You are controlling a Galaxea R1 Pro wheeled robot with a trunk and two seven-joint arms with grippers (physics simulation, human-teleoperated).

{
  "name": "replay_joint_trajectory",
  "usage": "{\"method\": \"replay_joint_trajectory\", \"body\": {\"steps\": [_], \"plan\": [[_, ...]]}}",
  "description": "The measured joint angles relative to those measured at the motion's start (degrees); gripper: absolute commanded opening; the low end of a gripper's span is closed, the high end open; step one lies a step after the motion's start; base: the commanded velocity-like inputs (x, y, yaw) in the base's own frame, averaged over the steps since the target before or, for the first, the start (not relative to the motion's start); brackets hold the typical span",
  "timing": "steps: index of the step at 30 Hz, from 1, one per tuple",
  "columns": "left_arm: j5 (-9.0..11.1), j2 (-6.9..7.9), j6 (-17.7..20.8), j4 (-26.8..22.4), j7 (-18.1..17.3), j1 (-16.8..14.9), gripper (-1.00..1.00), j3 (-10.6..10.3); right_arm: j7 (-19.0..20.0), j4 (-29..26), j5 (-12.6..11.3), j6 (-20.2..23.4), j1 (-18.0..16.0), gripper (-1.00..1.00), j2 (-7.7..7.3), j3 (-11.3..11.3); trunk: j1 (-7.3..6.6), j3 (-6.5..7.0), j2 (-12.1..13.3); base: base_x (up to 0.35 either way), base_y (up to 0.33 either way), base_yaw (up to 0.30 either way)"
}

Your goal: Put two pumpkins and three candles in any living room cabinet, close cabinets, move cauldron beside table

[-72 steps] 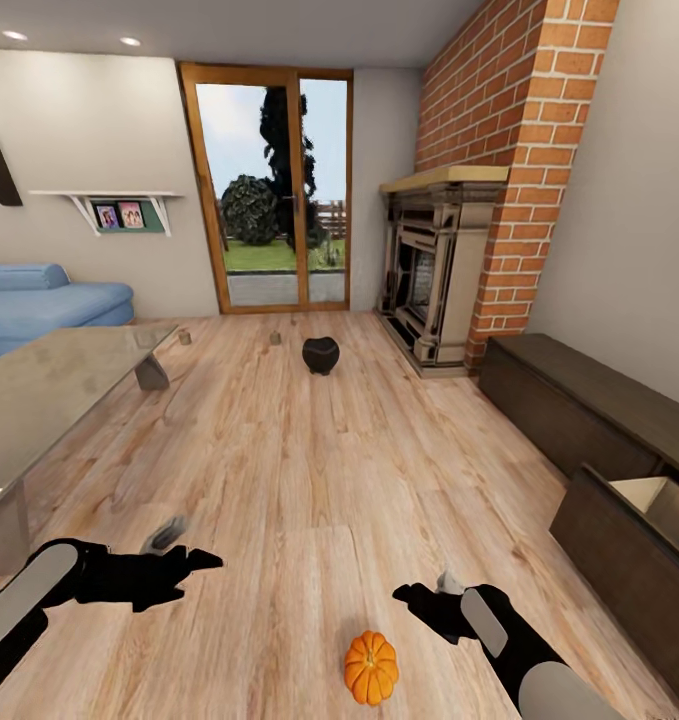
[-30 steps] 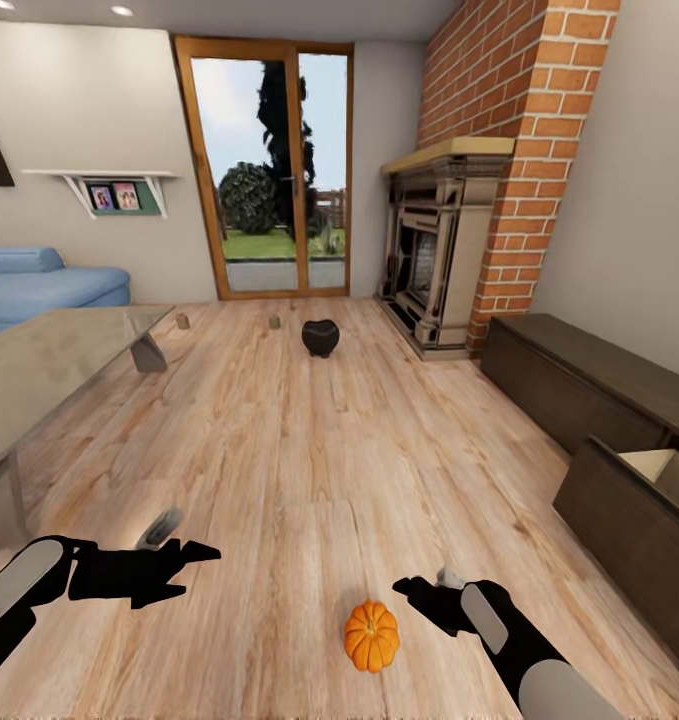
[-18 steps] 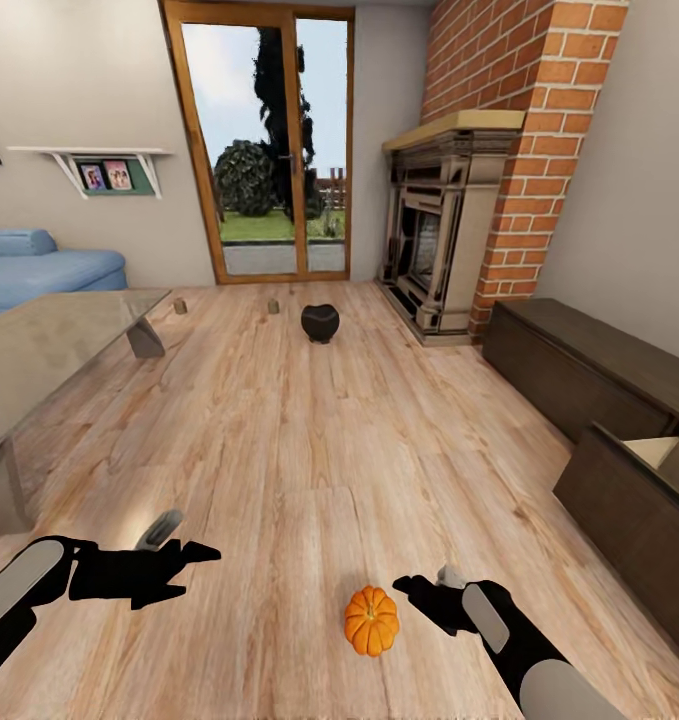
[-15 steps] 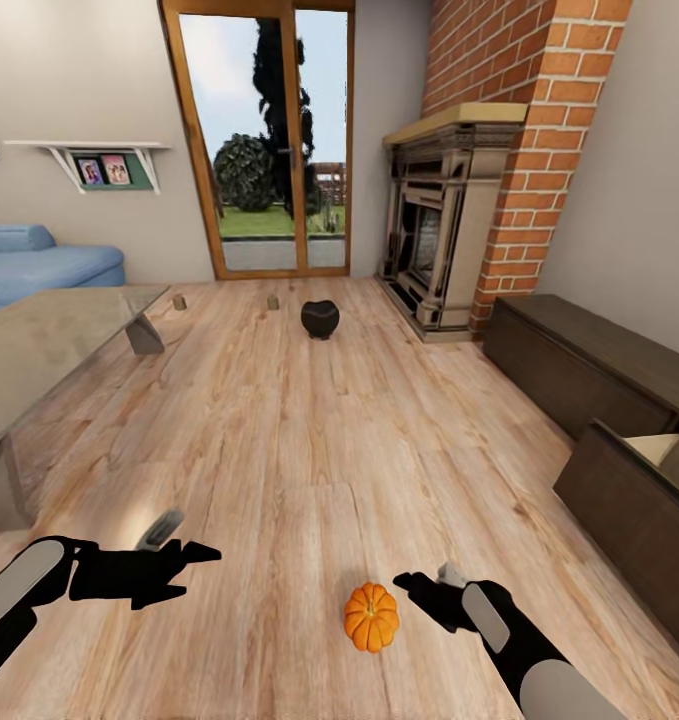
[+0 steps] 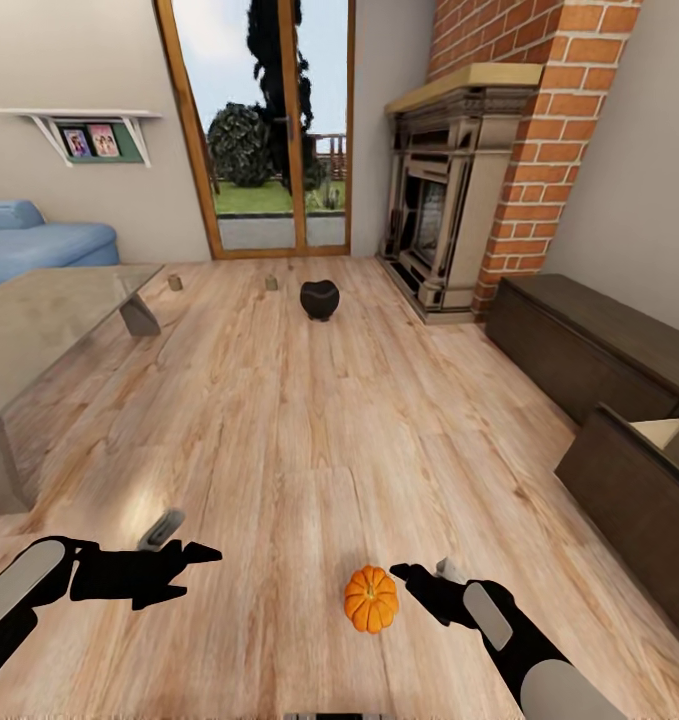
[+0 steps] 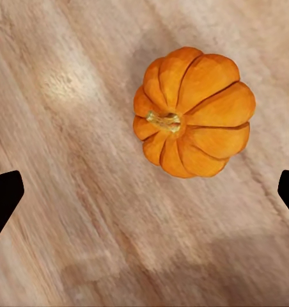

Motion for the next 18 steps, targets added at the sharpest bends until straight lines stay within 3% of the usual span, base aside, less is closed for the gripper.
{"method": "replay_joint_trajectory", "body": {"steps": [8, 13, 15, 18], "plan": [[0.65, 0.35, 0.2, -0.54, -0.07, -0.01, 1.0, 0.17, 0.09, 0.0, -0.03, -0.17, 0.0, 1.0, 0.01, 0.0, 0.21, -1.77, -0.11, 0.0, 0.0, 0.0], [5.7, 1.85, 0.36, -0.97, -0.07, -0.12, 1.0, 0.68, 0.44, 0.0, -0.09, -0.24, 0.0, 1.0, -0.05, 0.0, 0.33, -2.88, -0.18, 0.0, 0.0, 0.0], [7.56, 2.14, 0.35, -1.59, -0.07, -0.16, 1.0, 2.29, 1.53, 0.0, -0.05, -0.25, 0.0, 1.0, -0.12, 0.0, 0.39, -3.32, -0.2, 0.0, 0.0, 0.0], [8.3, 2.17, 0.39, -1.83, -0.07, -0.15, 1.0, 3.7, 3.58, 0.0, -0.01, -0.29, -0.01, 1.0, -0.15, 0.0, 0.46, -3.99, -0.24, 0.0, 0.0, 0.0]]}}
